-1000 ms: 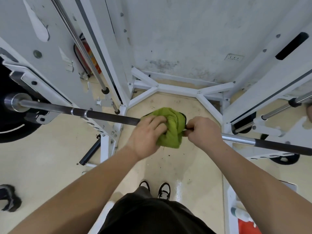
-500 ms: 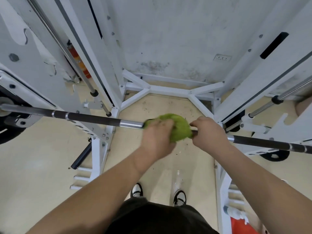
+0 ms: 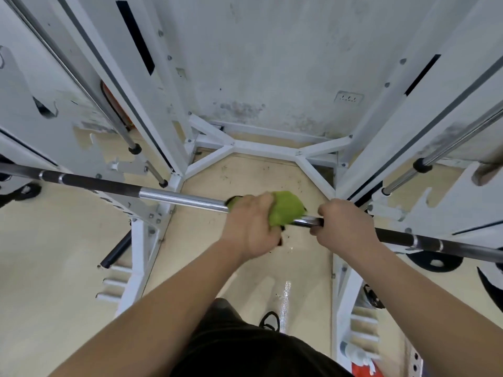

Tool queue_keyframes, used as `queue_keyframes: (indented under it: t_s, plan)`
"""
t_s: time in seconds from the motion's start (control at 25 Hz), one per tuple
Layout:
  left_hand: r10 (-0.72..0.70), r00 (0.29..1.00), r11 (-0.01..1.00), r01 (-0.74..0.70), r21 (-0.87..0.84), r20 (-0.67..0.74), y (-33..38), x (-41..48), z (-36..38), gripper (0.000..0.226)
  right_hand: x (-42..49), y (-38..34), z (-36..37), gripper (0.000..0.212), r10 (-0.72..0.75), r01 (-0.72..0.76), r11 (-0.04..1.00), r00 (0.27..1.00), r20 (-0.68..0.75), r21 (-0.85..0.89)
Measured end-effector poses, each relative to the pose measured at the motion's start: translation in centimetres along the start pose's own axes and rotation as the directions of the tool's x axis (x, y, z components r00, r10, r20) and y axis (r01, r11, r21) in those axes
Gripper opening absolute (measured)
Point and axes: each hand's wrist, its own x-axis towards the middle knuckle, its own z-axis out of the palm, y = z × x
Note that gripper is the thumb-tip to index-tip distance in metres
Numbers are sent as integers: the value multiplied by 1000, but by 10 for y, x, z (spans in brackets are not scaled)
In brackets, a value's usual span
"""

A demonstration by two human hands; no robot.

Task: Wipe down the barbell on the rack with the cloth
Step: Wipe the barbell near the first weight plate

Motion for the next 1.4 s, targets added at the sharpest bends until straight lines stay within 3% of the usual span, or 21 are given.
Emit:
queue_keyframes:
  t_s: [0.08,0.16,0.24,0.28,0.36,0.48,0.6,0.68,0.76,0.8,0.88,1.04,1.16,1.2,1.4]
  plan:
    - [73,997,994,-70,-84,36,-2,3,-1,37,-1,8,2,21,8,-8,1000,1000,-15,0]
    - [-88,996,993,89,-78,15,-19,6,-13,31,-3,14,7,9,-30,30,1000,999,-33,-3]
    - [-324,942,945,326,8,-86,-25,9,-12,24,-4,20,11,13,-53,54,998,998,-45,31]
    - [-373,919,923,382,49,-126,-13,14,-7,23,-4,23,10,14,-39,42,997,998,-42,72]
    - [-294,954,955,296,27,-58,31,23,8,24,-4,26,6,10,25,-21,989,999,-27,147]
    - [-11,992,988,31,-154,127,76,25,30,27,-1,34,5,11,123,-109,962,992,-41,252]
    - [-37,975,995,56,-83,221,47,29,10,29,-5,36,6,15,89,-77,966,995,-37,248]
    - [-185,976,982,180,51,113,12,21,-2,27,-6,33,6,15,56,-48,977,998,-35,210]
    - [-320,937,943,330,49,-141,-5,7,0,24,-5,31,4,15,60,-56,981,998,-14,185]
    - [-301,920,942,328,72,-252,-1,-1,11,25,-3,31,2,15,68,-69,981,998,12,179]
    - [-153,931,970,206,132,-331,21,-9,46,30,-1,32,-2,11,82,-94,973,994,66,209]
    - [203,961,979,-195,63,-189,60,1,76,39,-4,35,3,14,87,-81,979,996,-25,187]
    - [305,943,947,-285,149,-133,18,3,57,37,-9,31,4,9,95,-91,979,995,-13,184]
    - [258,955,959,-236,157,-143,-3,-3,48,36,-10,30,2,2,95,-95,976,995,5,197]
    - [-81,936,978,140,153,-343,-60,-33,18,31,-11,26,6,14,100,-91,981,994,-43,173]
